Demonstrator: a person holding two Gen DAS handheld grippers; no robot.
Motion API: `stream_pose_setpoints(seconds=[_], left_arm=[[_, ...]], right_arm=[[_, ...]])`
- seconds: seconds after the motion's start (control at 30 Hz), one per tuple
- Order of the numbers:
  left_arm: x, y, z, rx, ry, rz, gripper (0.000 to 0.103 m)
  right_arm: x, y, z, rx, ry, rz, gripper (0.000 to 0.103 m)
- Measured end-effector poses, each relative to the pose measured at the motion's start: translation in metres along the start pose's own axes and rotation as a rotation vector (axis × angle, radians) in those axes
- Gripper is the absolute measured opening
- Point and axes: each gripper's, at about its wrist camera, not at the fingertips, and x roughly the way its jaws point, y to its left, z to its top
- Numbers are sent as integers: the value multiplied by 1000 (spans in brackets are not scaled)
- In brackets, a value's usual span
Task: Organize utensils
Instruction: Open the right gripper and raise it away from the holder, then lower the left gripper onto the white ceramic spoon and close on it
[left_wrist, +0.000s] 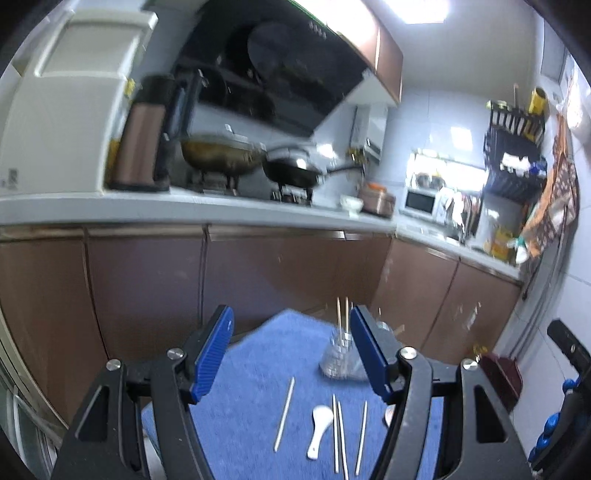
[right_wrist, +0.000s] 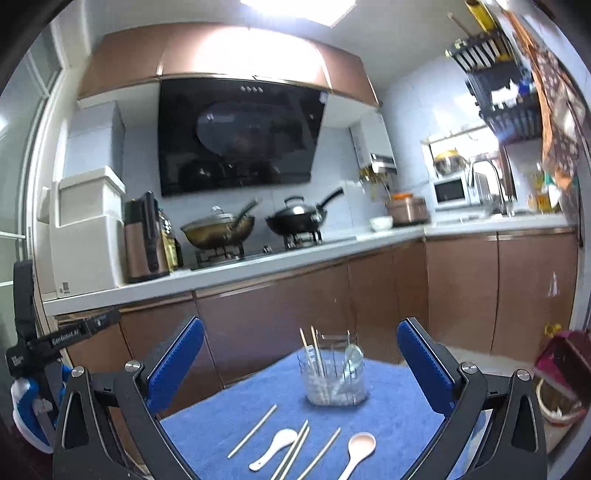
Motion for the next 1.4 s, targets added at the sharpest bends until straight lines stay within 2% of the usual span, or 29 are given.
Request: stream_pose_setpoints(seconds=[0.5,0.6,0.77,0.93,1.03,1.17,1.4], left_arm=[[104,-14,-66,-4,368,-151,63],[129,-17,-82,-10,443,-167,63],[168,-21,-109,-31,552,-193,62],[204,-20,-133,-70,668,-224,54],[227,-18,-149,-101,744,-239,49],[252,-18,-164,-127,816,-250,43],[287,-14,-183,-176,893,-269,42]], right_arm=[[48,-53,-46,138,216,-28,102],[63,-60,-58,154,273,-15,97],[92,-66,-81,179,383,13,80],[122,-65,-105,189,500,33,59],[140,-63,-120,190,566,56,51],[160,-59,-139,175,636,68,50],[188,-59,-164,178,724,79,50]])
